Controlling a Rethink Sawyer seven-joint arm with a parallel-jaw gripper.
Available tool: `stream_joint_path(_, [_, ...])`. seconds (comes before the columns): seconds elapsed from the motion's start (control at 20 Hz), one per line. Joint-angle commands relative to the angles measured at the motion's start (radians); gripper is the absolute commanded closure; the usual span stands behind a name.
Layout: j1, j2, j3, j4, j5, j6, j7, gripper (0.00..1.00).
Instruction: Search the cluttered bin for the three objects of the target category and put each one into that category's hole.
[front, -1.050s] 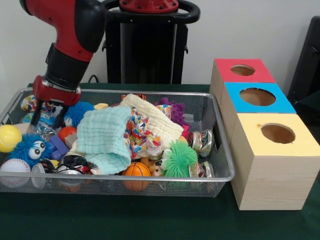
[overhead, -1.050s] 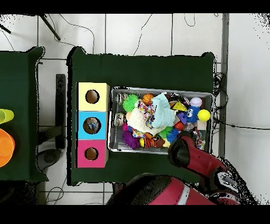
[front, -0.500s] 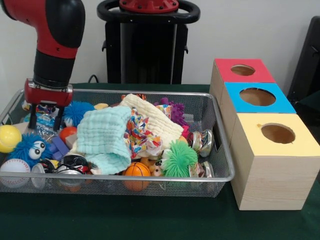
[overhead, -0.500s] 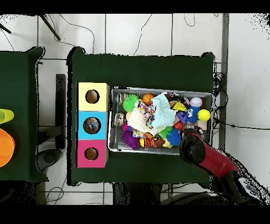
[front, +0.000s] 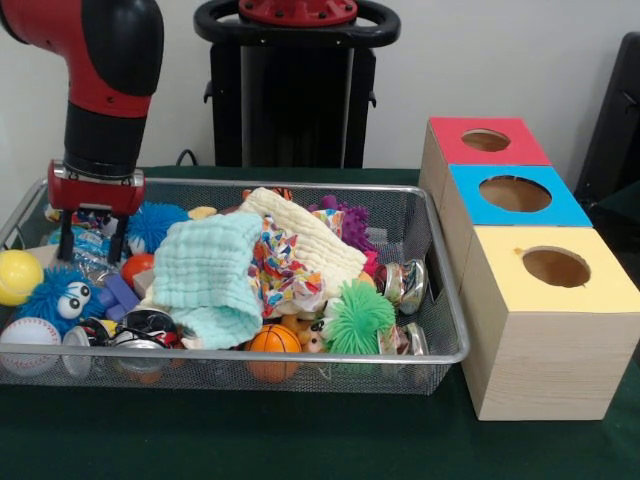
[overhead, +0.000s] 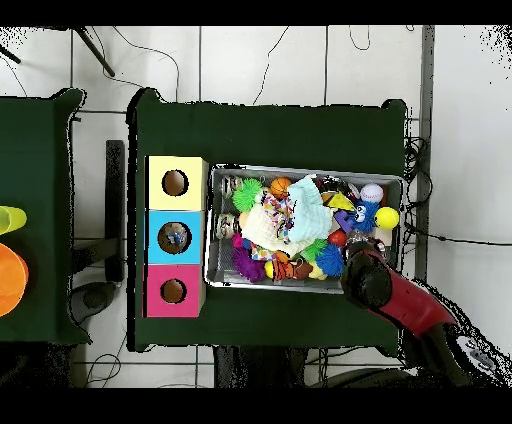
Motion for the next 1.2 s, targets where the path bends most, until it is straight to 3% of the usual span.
stream_joint_path(0.05, [0.032,0.194,0.034,0.015,-0.026,0.185,0.139,0.0])
stream_joint_path(0.35, [0.031,0.197,0.015,0.013,-0.036,0.135,0.15,0.0])
stream_joint_path(0.5, [0.088,0.201,-0.05,-0.002,-0.001,0.243,0.149,0.0])
stream_joint_path(0.75, [0.154,0.235,-0.134,-0.045,0.022,0.33,0.149,0.0])
stream_joint_path(0.95, [0.159,0.242,-0.14,-0.063,0.019,0.403,0.128,0.0])
stream_joint_path(1.2, [0.17,0.259,-0.144,-0.089,0.009,0.4,0.139,0.0])
